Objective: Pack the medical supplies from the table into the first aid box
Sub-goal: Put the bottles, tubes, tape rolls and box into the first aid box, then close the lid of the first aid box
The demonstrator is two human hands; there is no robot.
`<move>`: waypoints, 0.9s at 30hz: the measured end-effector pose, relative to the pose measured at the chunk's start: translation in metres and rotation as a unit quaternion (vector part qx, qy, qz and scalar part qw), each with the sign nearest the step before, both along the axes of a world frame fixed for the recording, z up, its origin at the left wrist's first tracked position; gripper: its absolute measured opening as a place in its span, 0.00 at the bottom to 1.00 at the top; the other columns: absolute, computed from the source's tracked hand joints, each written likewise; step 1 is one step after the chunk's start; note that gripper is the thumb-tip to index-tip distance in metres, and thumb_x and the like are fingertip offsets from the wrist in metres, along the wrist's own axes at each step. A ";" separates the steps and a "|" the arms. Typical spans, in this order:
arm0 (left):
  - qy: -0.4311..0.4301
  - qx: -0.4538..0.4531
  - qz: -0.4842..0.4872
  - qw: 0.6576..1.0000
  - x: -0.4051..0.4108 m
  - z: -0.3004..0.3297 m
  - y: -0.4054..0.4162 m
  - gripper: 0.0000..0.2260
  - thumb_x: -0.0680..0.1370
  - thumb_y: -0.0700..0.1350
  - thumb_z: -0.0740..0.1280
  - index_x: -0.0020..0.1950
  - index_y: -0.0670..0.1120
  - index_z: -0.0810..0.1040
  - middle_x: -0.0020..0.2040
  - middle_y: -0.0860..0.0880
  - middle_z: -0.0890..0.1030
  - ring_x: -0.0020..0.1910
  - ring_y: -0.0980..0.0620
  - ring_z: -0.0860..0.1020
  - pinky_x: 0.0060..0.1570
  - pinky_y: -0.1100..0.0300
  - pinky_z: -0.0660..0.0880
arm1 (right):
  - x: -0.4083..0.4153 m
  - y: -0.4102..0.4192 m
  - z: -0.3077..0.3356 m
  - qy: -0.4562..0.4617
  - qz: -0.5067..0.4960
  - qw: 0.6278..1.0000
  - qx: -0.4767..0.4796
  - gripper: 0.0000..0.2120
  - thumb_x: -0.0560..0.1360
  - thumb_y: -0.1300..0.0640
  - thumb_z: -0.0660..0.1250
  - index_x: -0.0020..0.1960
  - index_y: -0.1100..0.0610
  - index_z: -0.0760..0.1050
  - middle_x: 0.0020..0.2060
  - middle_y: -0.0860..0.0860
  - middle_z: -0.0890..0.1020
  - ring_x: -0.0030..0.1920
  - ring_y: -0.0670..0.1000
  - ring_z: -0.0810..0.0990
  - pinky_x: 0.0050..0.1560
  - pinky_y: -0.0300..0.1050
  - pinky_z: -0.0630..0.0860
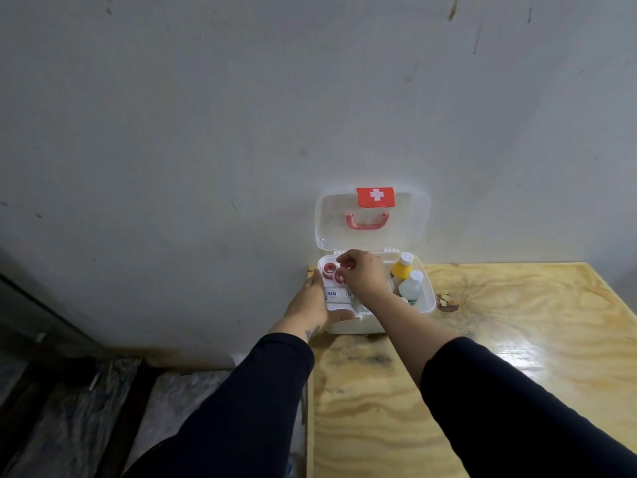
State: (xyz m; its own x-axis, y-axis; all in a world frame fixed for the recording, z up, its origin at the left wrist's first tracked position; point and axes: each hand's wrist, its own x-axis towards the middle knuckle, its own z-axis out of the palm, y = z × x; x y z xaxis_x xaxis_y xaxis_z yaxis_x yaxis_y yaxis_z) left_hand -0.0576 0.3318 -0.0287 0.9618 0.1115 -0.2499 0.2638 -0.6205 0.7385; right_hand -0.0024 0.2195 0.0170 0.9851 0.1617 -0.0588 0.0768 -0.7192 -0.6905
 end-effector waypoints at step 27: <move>-0.155 0.127 0.054 0.978 0.037 0.111 0.000 0.27 0.84 0.57 0.48 0.79 0.45 0.55 0.80 0.48 0.57 0.77 0.48 0.61 0.71 0.51 0.62 | 0.039 -0.062 0.063 -0.294 0.013 0.936 -0.191 0.19 0.79 0.57 0.63 0.69 0.53 0.71 0.66 0.52 0.77 0.68 0.56 0.72 0.67 0.53 0.66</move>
